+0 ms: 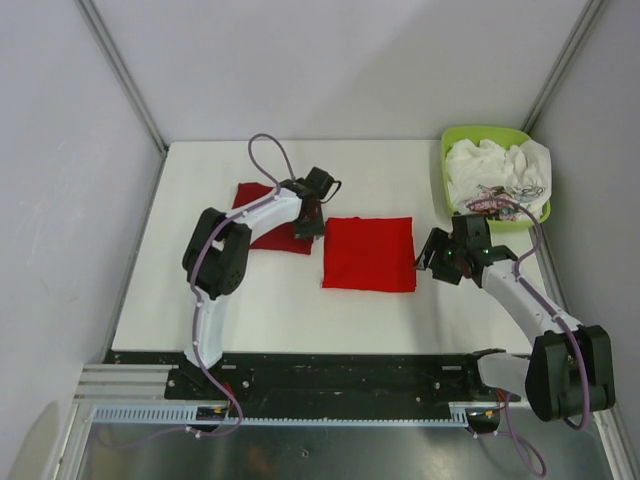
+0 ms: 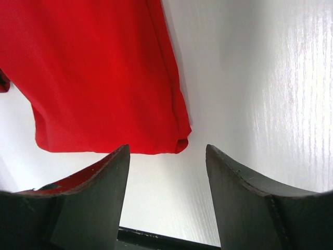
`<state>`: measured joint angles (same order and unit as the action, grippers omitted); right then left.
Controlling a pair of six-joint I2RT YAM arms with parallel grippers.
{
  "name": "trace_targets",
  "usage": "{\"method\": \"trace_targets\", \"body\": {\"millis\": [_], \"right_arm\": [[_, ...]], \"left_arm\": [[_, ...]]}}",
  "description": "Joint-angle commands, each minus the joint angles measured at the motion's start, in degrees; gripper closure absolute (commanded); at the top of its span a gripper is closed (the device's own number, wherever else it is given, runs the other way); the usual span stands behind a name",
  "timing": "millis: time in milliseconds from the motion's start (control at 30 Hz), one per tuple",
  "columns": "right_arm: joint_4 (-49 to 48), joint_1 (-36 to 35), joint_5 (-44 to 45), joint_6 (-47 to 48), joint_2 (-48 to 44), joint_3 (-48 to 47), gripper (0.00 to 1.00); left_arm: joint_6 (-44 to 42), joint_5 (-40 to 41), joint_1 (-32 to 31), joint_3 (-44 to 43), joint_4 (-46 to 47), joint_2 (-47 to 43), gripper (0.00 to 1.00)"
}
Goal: Fold and stack the t-shirts
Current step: Put the neatly folded tshirt into the corner of the board with both arms
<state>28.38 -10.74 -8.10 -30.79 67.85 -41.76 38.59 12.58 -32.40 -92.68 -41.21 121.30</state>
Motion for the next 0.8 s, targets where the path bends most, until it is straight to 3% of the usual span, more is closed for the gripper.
{"method": "trace_targets", "body": {"millis": [0,100,200,467,767], "right_arm": [[-7.05,1.71,-2.98,-1.1,2.48,-0.68,0.34],[-12.67,3.25,-4.28,-1.45,6.93,-2.12,0.33],[-18.76,4.54,-6.36,-1.65,12.15,-3.9,0.33],[-25.75,4.97,-8.32,0.36,23.0,-9.39,0.33],[-22.26,5.11,-5.27,4.44,32.73,-17.94,0.34]], "left_arm": [[-3.53,-4.06,-0.92,-0.16,0.69,-7.2,0.51],[-6.38,-6.02,-0.93,0.75,0.91,-10.54,0.41],[-8.54,-8.65,-0.99,2.18,0.93,-13.55,0.39],[-8.8,-17.65,-1.12,14.04,5.42,-21.76,0.48],[-6.88,-23.27,-2.34,26.04,12.99,-26.67,0.48]]}}
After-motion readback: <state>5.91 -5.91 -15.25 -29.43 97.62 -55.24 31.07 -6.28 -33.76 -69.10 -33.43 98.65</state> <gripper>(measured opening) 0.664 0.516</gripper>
